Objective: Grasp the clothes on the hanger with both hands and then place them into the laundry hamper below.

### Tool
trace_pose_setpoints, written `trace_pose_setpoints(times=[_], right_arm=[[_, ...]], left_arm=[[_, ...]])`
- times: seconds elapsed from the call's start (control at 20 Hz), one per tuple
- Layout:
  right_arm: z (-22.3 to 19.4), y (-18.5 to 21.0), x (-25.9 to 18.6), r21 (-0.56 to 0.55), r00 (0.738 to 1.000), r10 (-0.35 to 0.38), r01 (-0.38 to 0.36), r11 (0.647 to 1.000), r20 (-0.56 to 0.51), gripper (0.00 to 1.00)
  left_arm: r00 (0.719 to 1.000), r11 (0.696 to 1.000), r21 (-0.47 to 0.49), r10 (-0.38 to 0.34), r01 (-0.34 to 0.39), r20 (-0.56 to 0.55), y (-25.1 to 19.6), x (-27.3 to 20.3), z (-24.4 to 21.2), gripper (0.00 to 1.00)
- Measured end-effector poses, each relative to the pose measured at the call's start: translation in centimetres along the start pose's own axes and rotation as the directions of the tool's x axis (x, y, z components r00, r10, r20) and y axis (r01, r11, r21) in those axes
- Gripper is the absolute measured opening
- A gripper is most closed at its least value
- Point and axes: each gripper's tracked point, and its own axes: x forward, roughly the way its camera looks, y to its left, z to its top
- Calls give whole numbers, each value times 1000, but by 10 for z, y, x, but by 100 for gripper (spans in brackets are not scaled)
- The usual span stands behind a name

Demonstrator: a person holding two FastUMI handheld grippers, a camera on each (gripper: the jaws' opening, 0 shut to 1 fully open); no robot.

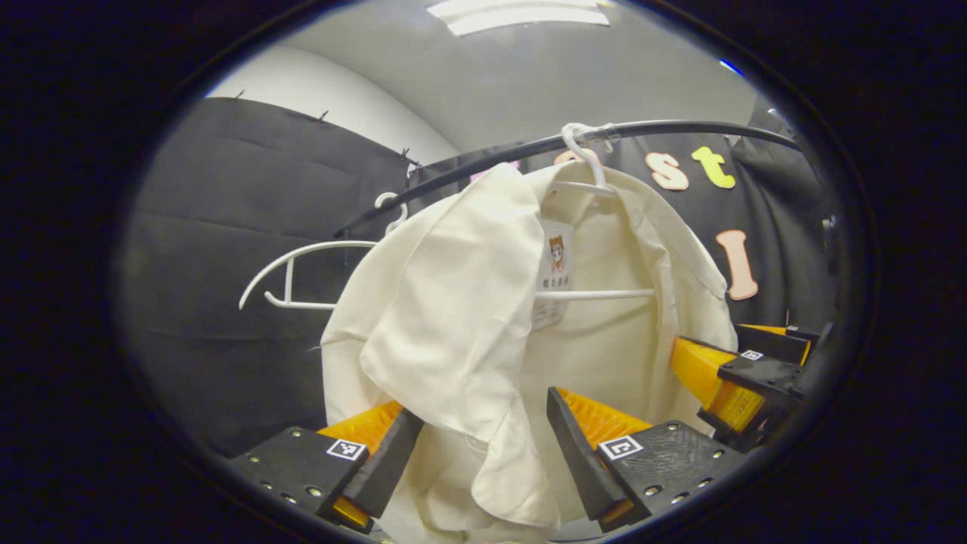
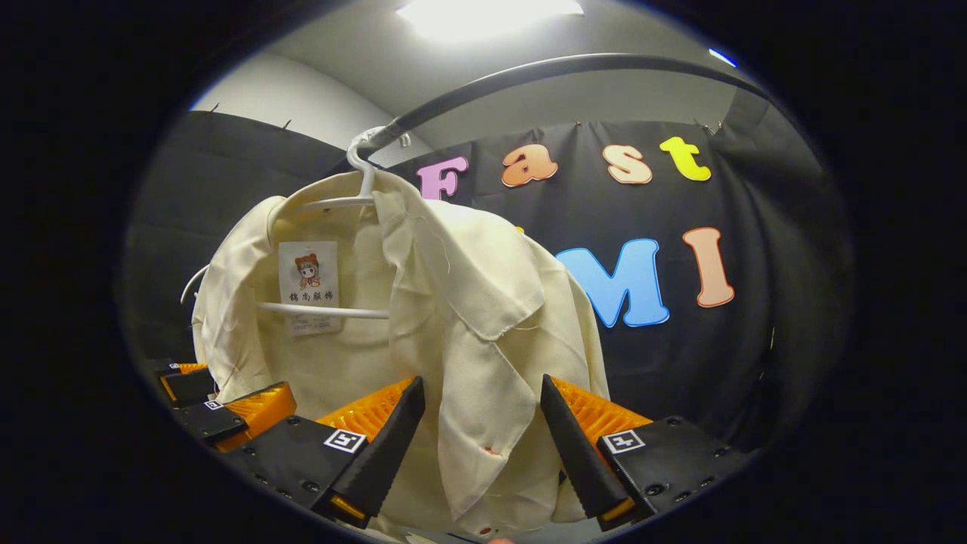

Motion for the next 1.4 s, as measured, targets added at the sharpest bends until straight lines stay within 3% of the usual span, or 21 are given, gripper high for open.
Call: trace_pose_setpoints(times=[0.4, 0.45, 0.5, 0.55, 0.6, 0.7, 0.8, 0.85, 0.95, 1.1, 1.15, 1.4], right_arm=[[-10, 7, 30, -48, 1000, -19, 19, 999, 7, 97], [-11, 3, 33, -65, 999, -38, 38, 997, 6, 91], [-11, -4, 36, -87, 998, -63, 63, 994, 8, 70], [-10, -11, 37, -105, 996, -91, 92, 990, 11, 55], [-7, -16, 39, -111, 993, -115, 117, 987, 23, 28], [3, -22, 37, -99, 989, -135, 139, 985, 54, 7], [6, -22, 37, -101, 991, -116, 122, 987, 61, 7], [9, -24, 36, -102, 991, -111, 118, 988, 68, 7], [17, -30, 33, -111, 989, -119, 129, 986, 89, 7], [31, -43, 30, -149, 978, -162, 181, 972, 135, 7], [42, -53, 25, -149, 970, -179, 205, 967, 167, 0], [85, -81, 15, -177, 928, -250, 305, 936, 278, 2]], left_arm=[[998, 997, 54, 60, -59, -13, 2, 22, -6, 95], [998, 997, 56, 53, -51, -17, 2, 23, -6, 94], [998, 996, 63, 68, -67, -11, 5, 20, -4, 91], [997, 995, 62, 77, -76, -11, 8, 23, -4, 79], [997, 996, 58, 69, -67, -19, 10, 23, -7, 67], [998, 997, 64, 47, -45, -31, 11, 24, -8, 64], [999, 997, 70, 32, -29, -34, 10, 25, -8, 64], [997, 995, 79, 69, -67, -30, 16, 23, -6, 51], [999, 998, 55, 35, -33, -38, 13, 26, -7, 25], [994, 992, 78, 107, -104, -38, 36, 23, -5, 2], [993, 991, 79, 113, -111, -29, 39, 20, -1, 2], [985, 977, 123, 170, -173, 37, 71, -5, 26, 2]])
